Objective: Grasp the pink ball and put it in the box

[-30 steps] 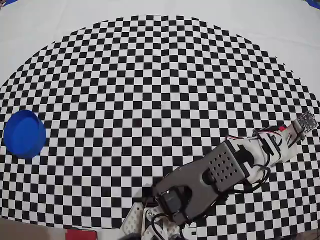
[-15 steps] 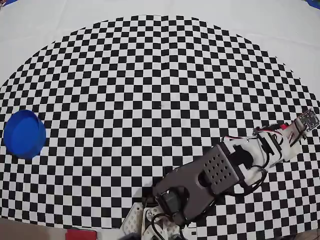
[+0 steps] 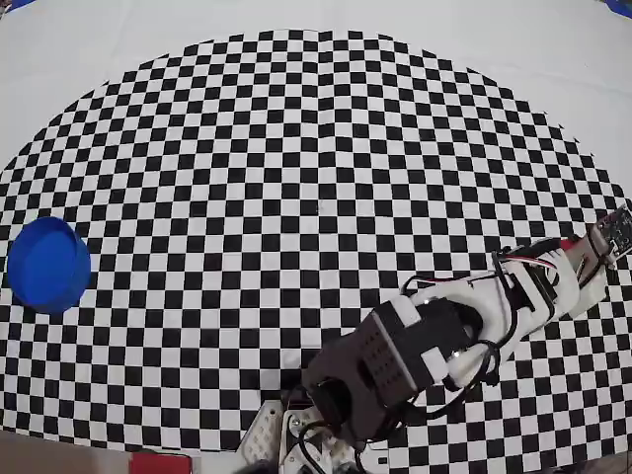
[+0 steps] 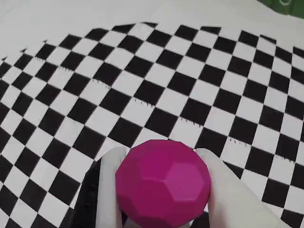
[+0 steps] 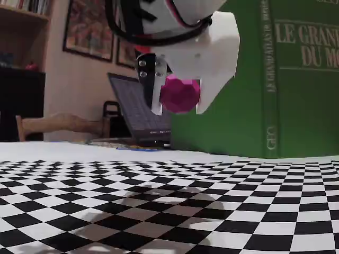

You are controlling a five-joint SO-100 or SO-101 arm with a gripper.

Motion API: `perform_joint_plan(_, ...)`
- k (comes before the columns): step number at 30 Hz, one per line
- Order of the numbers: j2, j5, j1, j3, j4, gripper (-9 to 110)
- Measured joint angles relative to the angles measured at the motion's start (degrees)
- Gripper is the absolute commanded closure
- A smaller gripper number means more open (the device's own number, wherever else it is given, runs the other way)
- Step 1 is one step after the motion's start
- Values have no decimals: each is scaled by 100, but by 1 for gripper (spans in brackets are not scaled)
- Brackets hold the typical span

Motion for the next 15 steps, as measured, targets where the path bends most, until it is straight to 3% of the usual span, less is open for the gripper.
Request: perform_joint_plan(15, 2109, 0, 536, 1371, 0, 101)
